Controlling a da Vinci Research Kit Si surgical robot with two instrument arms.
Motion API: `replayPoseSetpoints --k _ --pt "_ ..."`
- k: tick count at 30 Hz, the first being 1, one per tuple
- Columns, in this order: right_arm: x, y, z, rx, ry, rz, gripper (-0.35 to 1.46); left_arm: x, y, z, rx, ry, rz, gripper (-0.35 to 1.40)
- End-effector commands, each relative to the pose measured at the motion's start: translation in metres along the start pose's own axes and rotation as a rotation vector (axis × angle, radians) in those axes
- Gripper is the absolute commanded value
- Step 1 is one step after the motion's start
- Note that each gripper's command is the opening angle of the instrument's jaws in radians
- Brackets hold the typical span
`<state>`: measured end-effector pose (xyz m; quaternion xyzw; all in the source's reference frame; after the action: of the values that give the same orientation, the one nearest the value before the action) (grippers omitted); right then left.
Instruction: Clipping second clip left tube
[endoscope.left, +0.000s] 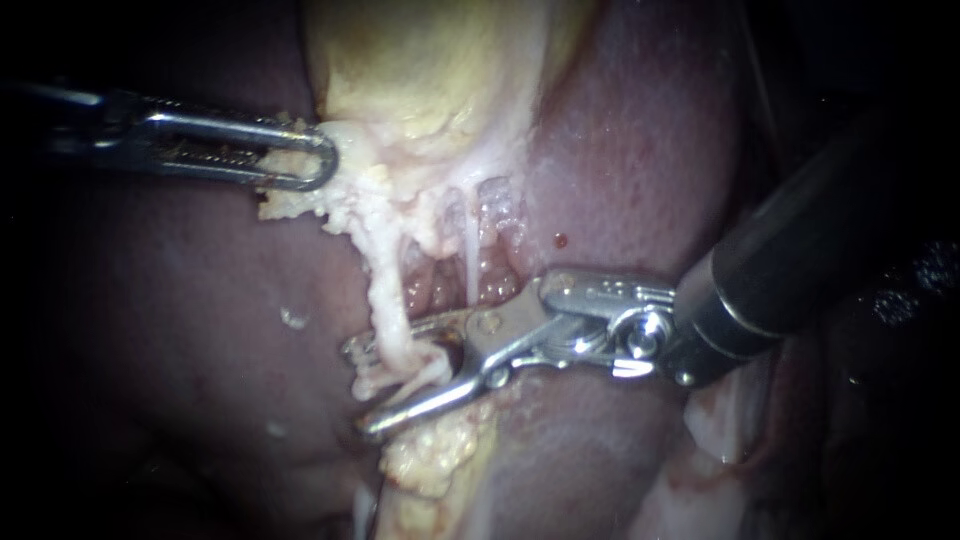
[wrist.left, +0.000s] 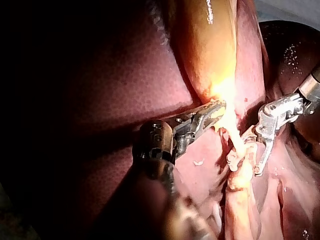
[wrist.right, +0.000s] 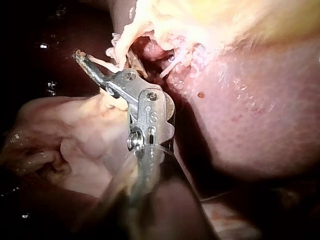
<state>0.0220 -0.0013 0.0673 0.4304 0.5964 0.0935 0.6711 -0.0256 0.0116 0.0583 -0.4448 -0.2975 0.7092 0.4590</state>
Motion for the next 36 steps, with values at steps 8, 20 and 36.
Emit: replayPoseSetpoints --k 8,20,36 --pt "0.0013 -0.0021 -0.0001 0.005 0.003 0.003 0.39 0.0000 0.0000 -0.0001 0.000 0.000 0.000 -0.35" --pt "0.0023 -0.0034 -0.0014 -0.050 0.023 0.014 -0.13 0.0000 0.0000 -0.0001 -0.001 0.000 0.000 -0.35" --pt "0.0022 -0.0038 -0.0015 -0.046 0.024 0.031 -0.35 0.0000 0.0000 -0.0001 -0.001 0.000 0.000 -0.35"
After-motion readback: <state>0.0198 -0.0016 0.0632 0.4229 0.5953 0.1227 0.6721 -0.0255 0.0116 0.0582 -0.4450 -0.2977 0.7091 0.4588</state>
